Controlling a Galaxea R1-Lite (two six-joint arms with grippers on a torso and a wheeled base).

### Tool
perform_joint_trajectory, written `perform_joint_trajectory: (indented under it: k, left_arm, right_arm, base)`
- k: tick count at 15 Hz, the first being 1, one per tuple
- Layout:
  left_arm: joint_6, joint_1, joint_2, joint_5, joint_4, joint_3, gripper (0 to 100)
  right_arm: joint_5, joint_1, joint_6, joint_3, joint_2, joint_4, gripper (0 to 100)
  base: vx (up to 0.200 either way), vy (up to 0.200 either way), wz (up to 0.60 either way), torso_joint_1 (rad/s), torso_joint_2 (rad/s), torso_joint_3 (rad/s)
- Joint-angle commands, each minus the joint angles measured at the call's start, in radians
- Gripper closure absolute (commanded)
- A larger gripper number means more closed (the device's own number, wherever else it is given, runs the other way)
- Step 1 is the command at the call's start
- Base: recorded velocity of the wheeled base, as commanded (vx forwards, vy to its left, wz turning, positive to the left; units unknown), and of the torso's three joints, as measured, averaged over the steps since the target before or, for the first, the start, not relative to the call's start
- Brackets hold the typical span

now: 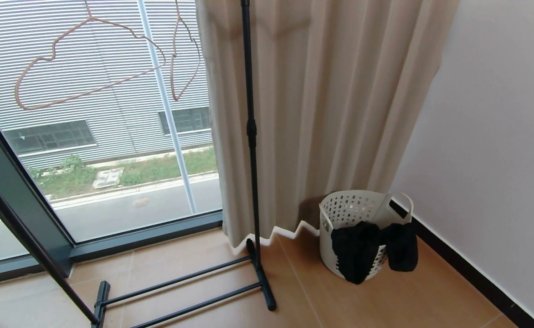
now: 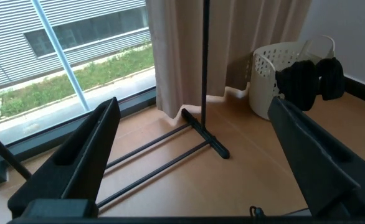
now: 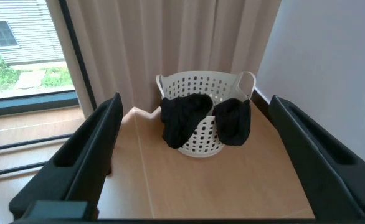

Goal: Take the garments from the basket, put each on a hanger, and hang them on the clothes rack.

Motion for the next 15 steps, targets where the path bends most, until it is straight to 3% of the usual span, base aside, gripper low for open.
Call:
perform_joint_trajectory:
  k: [1, 5, 12, 15]
  left_arm:
    - [0.001, 0.0, 0.001, 0.0, 0.0, 0.001, 0]
    - [0.001, 0.0, 0.001, 0.0, 0.0, 0.001, 0]
    - [0.003, 0.0, 0.001, 0.0, 0.0, 0.001, 0]
    - [0.003, 0.0, 0.001, 0.0, 0.0, 0.001, 0]
  right_arm:
    - [0.001, 0.0, 0.002, 0.0, 0.001, 0.0, 0]
    - [0.001, 0.0, 0.002, 0.0, 0.001, 0.0, 0]
    - [0.001, 0.0, 0.002, 0.0, 0.001, 0.0, 0]
    - [0.001, 0.0, 0.002, 0.0, 0.001, 0.0, 0]
  base:
    - [0.0, -0.2, 0.0, 0.007, 0.0, 0.002]
    - [0.0, -0.2, 0.0, 0.001, 0.0, 0.005]
    - [0.2, 0.0, 0.0, 0.001, 0.0, 0.0]
    - [0.067, -0.2, 0.0, 0.002, 0.0, 0.004]
